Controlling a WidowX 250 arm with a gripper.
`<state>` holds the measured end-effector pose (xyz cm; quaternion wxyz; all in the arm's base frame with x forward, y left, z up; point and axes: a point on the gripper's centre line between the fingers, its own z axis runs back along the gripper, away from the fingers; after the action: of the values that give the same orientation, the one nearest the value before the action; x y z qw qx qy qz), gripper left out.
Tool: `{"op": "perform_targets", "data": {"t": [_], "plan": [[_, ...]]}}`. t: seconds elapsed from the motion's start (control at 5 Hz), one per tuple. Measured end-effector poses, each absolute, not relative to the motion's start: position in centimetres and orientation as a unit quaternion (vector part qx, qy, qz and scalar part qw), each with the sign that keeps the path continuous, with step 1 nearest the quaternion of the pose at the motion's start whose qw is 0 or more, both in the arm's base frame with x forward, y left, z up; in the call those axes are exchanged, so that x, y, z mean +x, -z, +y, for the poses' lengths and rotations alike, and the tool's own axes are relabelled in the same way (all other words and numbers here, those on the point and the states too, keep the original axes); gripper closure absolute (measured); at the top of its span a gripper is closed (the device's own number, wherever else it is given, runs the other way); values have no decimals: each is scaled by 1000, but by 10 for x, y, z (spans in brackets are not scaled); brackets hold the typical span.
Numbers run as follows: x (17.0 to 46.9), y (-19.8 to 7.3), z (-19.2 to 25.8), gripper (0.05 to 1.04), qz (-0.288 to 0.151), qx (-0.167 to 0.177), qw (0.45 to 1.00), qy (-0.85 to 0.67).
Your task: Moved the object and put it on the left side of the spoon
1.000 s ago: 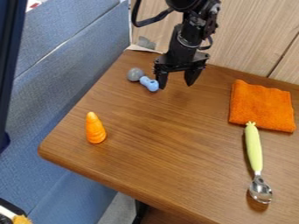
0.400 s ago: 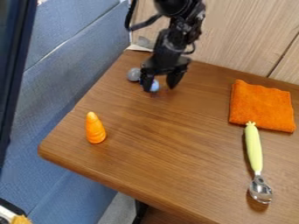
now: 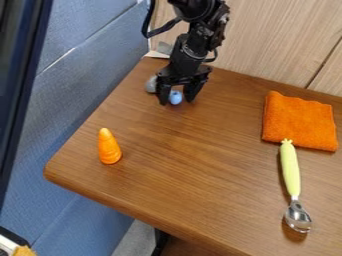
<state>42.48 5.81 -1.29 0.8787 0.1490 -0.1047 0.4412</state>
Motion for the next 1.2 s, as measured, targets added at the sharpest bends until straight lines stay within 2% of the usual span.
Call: {"op": "perform_targets", "data": {"t": [0.2, 0.4, 1.0, 1.2], "plan": [[427, 13, 60, 434, -115, 150, 879, -438], [426, 13, 59, 667, -113, 154, 882, -430], [422, 15, 50, 669, -111, 150, 896, -404], [430, -3, 44, 669, -138, 132, 898, -396]]}}
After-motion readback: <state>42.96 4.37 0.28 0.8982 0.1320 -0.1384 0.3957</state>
